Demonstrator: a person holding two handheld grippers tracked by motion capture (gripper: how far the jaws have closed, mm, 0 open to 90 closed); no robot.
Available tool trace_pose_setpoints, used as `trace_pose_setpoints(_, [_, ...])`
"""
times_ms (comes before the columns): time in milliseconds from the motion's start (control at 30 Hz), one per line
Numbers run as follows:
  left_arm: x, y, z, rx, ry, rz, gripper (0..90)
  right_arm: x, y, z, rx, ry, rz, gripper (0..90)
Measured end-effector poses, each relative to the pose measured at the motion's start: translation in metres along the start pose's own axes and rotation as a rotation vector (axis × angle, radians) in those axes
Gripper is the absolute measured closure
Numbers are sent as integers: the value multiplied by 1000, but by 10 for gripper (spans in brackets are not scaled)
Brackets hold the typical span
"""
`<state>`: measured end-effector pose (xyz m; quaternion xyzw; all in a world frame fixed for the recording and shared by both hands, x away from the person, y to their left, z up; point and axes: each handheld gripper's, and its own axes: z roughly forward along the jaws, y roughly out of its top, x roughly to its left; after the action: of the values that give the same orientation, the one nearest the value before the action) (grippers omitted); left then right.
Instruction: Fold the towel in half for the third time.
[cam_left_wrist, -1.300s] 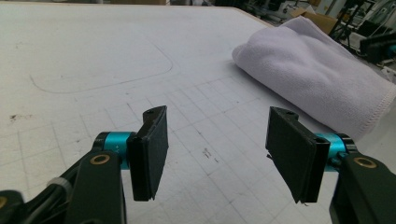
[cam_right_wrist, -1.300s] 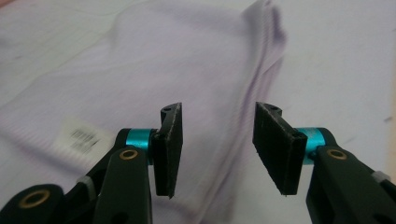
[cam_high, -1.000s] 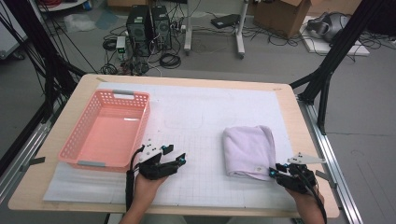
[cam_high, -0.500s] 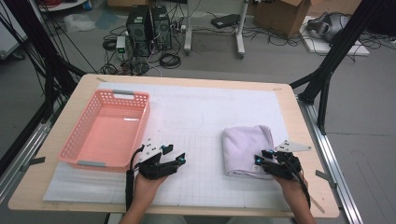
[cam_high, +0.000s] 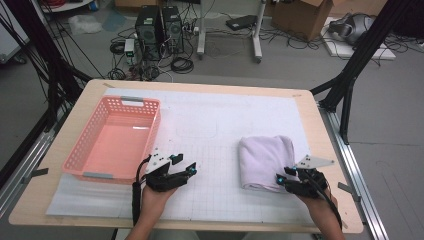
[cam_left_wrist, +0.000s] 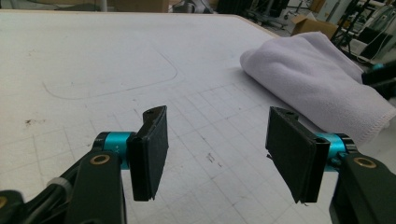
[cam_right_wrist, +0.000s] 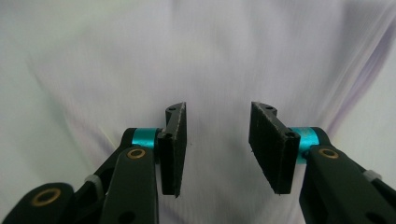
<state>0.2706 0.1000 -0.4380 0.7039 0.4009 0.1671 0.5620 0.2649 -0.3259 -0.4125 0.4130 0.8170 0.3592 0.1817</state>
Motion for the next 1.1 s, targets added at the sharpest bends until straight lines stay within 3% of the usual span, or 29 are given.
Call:
trace_pose_setpoints(33, [0,0,1,2,0,2,394,-4,19,3,-60,12,19,618])
trace_pose_setpoints(100, [0,0,1,1,-1,2,394,-5,27,6,-72,20,22,641])
trace_pose_setpoints(133, [0,0,1,1,-1,0,394,-11,50,18,-99,7,4,693])
trace_pose_setpoints(200, [1,0,0,0,-2,1,394,-16,67,34,-92,5,25,693])
trace_pose_setpoints(233, [1,0,0,-3,2,-4,394,-16,67,34,-92,5,25,693])
trace_pose_setpoints(267, [1,0,0,-1,1,-1,394,-20,78,49,-85,10,44,706])
trace_pose_setpoints(367, [1,0,0,4,-2,-2,394,-20,88,71,-69,9,52,710])
trace_pose_setpoints(500, [1,0,1,5,-4,-1,394,-15,92,89,-37,14,46,728])
trace_pose_setpoints(567, [1,0,1,3,-4,0,394,-12,89,97,26,18,25,755])
trace_pose_setpoints(700, [2,0,1,1,-3,-5,394,-11,80,92,55,16,-11,781])
trace_pose_setpoints(733, [2,0,0,-1,-2,-4,394,-9,67,87,84,-5,-48,783])
trace_pose_setpoints(867, [2,0,0,1,-2,-3,394,-11,62,83,63,15,-52,762])
trace_pose_setpoints(967, [2,0,0,-1,1,-3,394,-12,71,82,58,38,-56,707])
trace_pose_setpoints(1100, [2,-1,1,3,1,-5,394,-16,85,77,-1,57,-29,704])
